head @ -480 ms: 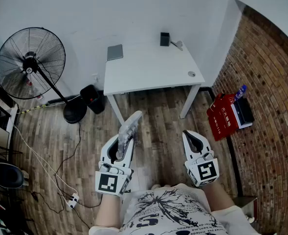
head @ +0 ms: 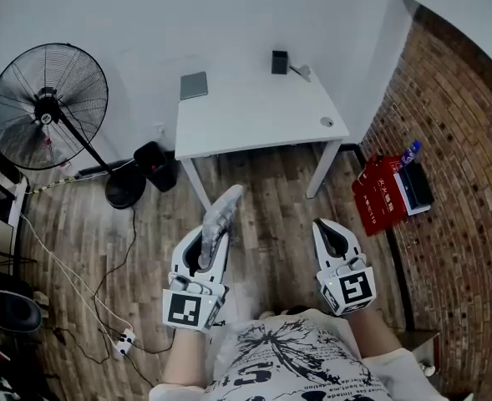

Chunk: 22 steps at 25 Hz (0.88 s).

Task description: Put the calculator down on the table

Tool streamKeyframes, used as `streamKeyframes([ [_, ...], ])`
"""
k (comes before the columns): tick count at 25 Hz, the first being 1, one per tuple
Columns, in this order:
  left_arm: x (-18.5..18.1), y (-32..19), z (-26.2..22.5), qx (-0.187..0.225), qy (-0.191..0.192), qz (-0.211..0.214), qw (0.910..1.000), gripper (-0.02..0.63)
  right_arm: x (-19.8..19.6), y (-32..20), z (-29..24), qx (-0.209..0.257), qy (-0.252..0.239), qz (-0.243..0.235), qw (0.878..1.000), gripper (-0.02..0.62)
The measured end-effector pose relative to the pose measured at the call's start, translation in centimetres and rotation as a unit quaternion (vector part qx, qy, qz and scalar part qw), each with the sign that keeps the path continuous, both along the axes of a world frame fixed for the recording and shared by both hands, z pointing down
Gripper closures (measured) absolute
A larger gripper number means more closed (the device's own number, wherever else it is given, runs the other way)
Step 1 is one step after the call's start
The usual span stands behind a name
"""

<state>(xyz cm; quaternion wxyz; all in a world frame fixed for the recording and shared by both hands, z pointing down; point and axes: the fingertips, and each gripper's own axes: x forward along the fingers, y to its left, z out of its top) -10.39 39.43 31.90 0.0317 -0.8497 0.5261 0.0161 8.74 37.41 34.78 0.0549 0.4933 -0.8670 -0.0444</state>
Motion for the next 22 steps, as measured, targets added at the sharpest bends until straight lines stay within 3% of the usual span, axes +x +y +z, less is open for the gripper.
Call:
streamKeyframes([
  [8,0.8,-2.8,1.1,-0.010,0.000,-0.008,0.9999,0.463,1.1,-3.4,2.3,-0.033,-0.016,0.003,0.999,0.581],
  [11,1.1,-5.2,2.3,-0.020,-0.019,-0.019,0.9994,0.463,1.8,-6.4,3.4,-0.040,-0.021,0.009,0.999,0.581],
  [22,2.6,-21.2,1.9,-0.019,-0.007,-0.099,0.9949,0.463,4.0,-25.8,3.1,-0.029,-0.010,-0.047,0.998,0.581],
])
